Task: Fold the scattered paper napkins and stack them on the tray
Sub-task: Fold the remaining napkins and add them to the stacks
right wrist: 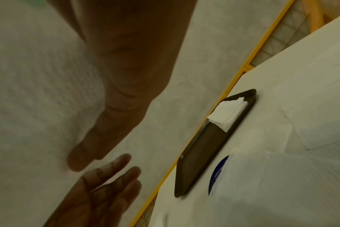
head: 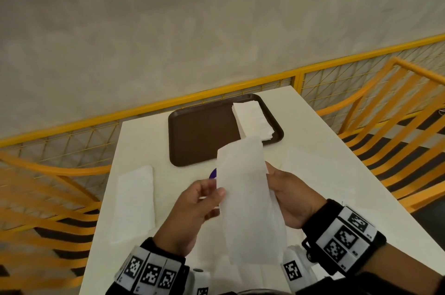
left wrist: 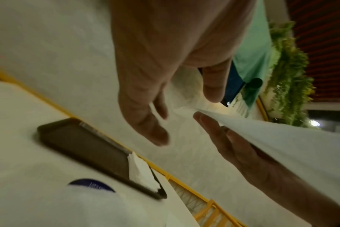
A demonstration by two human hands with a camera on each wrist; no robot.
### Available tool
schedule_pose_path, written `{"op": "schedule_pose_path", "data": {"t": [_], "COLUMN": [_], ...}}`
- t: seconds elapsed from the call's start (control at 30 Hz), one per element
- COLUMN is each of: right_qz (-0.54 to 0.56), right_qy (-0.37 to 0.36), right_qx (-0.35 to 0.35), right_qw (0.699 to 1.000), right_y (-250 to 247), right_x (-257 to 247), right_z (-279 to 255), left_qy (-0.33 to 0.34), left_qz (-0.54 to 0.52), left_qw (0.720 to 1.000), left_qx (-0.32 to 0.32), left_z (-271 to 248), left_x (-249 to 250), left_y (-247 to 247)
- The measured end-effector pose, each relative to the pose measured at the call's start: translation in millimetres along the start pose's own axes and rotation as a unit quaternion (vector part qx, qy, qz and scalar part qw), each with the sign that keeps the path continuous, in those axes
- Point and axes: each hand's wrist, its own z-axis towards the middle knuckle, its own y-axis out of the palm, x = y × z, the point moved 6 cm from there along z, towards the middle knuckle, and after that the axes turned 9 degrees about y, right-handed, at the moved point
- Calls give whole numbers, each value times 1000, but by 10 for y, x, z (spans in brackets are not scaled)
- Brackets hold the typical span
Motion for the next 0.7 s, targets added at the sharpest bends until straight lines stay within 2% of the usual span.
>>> {"op": "schedule_pose_path", "data": {"t": [0.07,0.1,0.23,0.3,0.4,0.43,0.53,0.63,0.7], "right_qz": [-24,-46,-193,-306,-454,-468,-465,-460,-457], "right_qy": [20,28,69,68,66,66,77,84,92], "right_qx": [-3,9,98,165,260,286,348,381,392], "right_qw": [1000,999,974,935,850,834,810,797,793], "right_y": [23,11,-261,-569,-1086,-1231,-1590,-1788,-1825], "right_x": [48,70,163,199,196,183,158,180,209], "right_z": [41,59,26,-51,-236,-308,-503,-615,-645], "left_qy": [-34,-39,-37,-25,-12,-13,-21,-9,-13], "left_qz": [-57,-69,-62,20,126,146,229,336,354], "left_qw": [997,997,992,985,958,949,922,895,893], "left_qx": [-24,-13,100,172,257,279,313,295,280], "left_z": [20,50,205,267,305,308,327,397,479], "left_x": [-90,-132,-319,-435,-620,-668,-760,-724,-744], "left_y": [8,-36,-559,-986,-1639,-1828,-2255,-2423,-2500]}}
